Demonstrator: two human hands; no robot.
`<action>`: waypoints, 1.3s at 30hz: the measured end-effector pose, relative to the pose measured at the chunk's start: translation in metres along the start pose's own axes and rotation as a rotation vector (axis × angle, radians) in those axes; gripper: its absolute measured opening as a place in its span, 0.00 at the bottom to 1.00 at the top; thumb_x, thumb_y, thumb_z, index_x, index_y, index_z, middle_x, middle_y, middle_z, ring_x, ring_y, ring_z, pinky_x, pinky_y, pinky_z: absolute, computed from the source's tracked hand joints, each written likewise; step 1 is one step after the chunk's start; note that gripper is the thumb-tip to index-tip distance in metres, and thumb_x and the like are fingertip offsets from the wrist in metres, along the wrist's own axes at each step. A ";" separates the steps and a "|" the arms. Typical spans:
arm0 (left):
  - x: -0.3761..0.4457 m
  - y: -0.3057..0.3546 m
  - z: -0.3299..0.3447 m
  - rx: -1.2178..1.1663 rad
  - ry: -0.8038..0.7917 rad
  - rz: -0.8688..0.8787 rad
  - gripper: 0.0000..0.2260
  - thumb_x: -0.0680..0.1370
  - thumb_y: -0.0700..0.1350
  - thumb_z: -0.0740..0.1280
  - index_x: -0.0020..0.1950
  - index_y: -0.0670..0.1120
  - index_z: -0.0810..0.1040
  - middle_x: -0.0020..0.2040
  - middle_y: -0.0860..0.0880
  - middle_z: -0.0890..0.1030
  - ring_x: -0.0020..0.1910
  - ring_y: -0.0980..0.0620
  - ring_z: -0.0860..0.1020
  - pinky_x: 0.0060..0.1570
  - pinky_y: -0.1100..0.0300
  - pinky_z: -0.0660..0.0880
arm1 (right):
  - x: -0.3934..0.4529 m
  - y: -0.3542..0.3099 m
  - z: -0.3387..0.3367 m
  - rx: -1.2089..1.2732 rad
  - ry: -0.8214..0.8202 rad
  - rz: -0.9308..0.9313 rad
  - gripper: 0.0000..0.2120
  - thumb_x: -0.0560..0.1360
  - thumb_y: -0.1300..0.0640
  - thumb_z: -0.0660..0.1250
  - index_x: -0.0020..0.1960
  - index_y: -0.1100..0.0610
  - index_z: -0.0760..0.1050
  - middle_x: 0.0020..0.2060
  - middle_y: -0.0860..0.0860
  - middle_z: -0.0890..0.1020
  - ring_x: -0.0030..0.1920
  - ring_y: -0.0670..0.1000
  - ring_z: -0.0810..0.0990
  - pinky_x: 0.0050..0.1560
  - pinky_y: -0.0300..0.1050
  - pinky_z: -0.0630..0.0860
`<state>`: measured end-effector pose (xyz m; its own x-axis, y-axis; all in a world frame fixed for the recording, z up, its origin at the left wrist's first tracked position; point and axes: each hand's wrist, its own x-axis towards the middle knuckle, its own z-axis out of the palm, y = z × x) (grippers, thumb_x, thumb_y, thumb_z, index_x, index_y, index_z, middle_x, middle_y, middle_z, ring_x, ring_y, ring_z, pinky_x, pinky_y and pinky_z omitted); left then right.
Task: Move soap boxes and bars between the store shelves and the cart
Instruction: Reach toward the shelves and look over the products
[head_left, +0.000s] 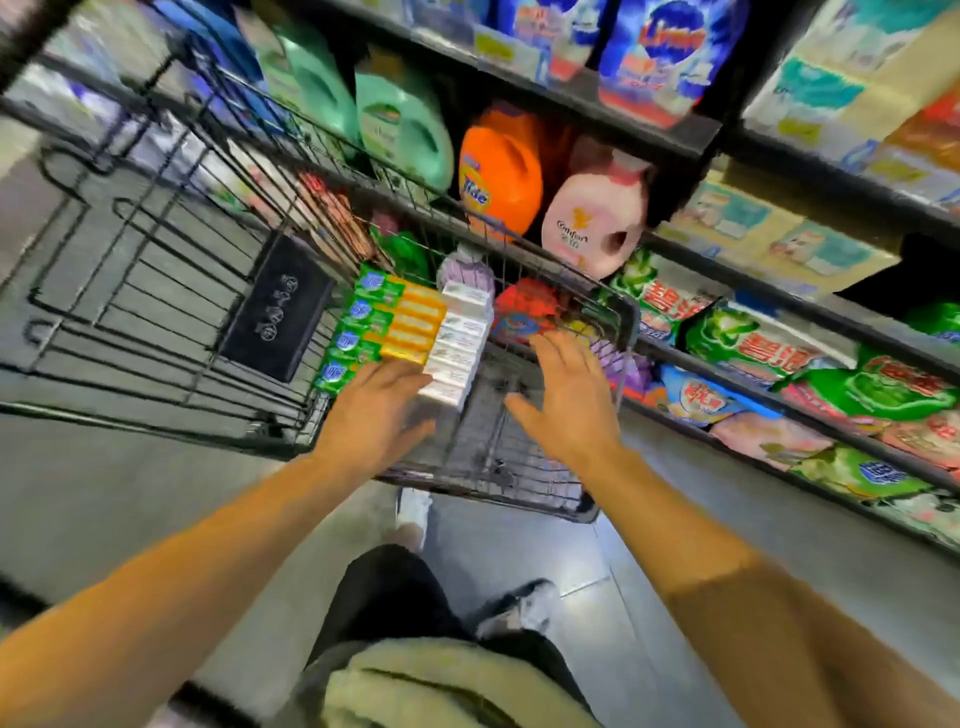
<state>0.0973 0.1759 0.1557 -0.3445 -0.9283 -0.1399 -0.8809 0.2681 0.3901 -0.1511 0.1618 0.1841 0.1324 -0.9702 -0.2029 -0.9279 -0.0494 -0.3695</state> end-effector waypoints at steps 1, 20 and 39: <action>0.010 -0.013 0.003 0.005 -0.015 0.010 0.25 0.66 0.50 0.79 0.60 0.45 0.81 0.58 0.43 0.81 0.54 0.40 0.79 0.58 0.51 0.74 | 0.019 -0.005 0.003 -0.004 -0.010 0.017 0.36 0.75 0.46 0.70 0.77 0.58 0.62 0.75 0.57 0.65 0.75 0.60 0.61 0.76 0.53 0.56; 0.123 -0.144 0.172 -0.096 -0.302 -0.020 0.25 0.68 0.52 0.77 0.63 0.46 0.79 0.61 0.44 0.79 0.58 0.39 0.77 0.56 0.49 0.75 | 0.237 0.022 0.173 -0.152 -0.245 0.103 0.35 0.72 0.50 0.73 0.74 0.57 0.65 0.74 0.57 0.66 0.73 0.62 0.64 0.74 0.55 0.61; 0.117 -0.156 0.252 -0.235 -0.238 0.000 0.25 0.66 0.37 0.76 0.60 0.45 0.72 0.56 0.37 0.75 0.47 0.35 0.78 0.37 0.47 0.80 | 0.244 0.052 0.224 -0.080 -0.004 0.164 0.24 0.70 0.49 0.69 0.63 0.56 0.75 0.63 0.58 0.74 0.61 0.64 0.72 0.60 0.55 0.72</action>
<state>0.1128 0.0904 -0.1505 -0.4353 -0.8346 -0.3375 -0.7914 0.1761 0.5854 -0.0891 -0.0241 -0.0882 -0.0212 -0.9658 -0.2584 -0.9620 0.0900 -0.2577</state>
